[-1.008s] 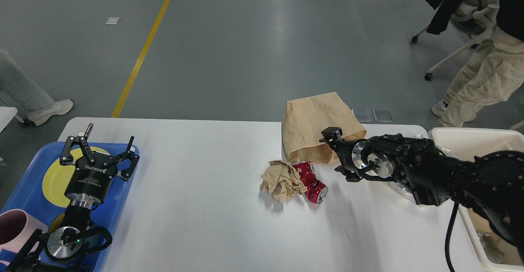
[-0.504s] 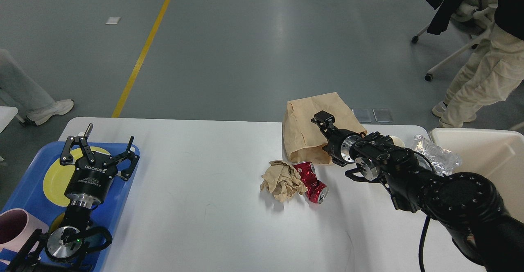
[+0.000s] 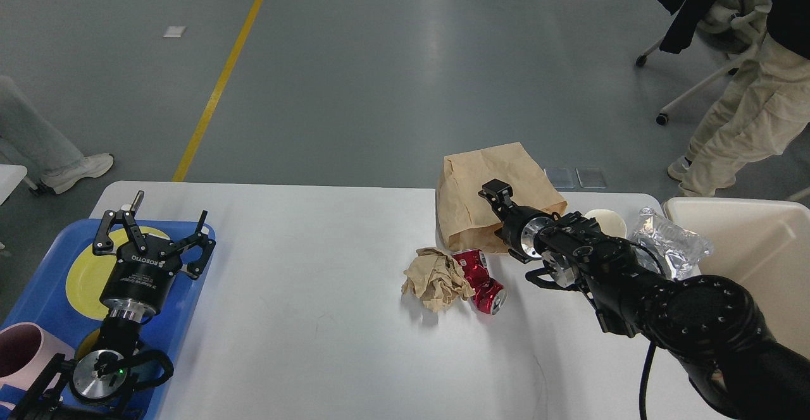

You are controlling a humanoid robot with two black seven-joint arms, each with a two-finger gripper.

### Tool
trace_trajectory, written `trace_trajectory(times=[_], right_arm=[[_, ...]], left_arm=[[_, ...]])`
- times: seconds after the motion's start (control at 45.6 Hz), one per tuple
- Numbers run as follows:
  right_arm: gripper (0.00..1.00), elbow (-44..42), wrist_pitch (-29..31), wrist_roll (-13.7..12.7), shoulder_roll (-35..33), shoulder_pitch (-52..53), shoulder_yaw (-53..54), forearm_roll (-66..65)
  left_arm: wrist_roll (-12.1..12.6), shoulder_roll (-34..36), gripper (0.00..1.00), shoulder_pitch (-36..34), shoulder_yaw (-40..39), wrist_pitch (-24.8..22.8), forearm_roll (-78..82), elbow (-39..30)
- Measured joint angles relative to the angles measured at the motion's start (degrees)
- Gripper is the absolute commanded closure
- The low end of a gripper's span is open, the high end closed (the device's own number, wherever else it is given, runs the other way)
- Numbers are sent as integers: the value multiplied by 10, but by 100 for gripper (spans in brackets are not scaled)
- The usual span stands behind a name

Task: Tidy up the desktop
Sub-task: 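Close the right gripper on the paper bag's edge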

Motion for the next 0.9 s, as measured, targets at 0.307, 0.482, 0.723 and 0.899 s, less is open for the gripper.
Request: trace_trajectory(times=[0.307,0.482,0.723,0.899], right_arm=[[40,0,-13,0,8,-8,-5,0],[39,0,-15,0,9,-11,-5,0],[41,-1,-16,0,9,-12,-5,0],[56,-1,-16,0,10,-13,-5,0]], left_arm=[[0,0,3,0,0,0,0,0],[0,0,3,0,0,0,0,0],[0,0,3,0,0,0,0,0],[0,0,4,0,0,0,0,0]])
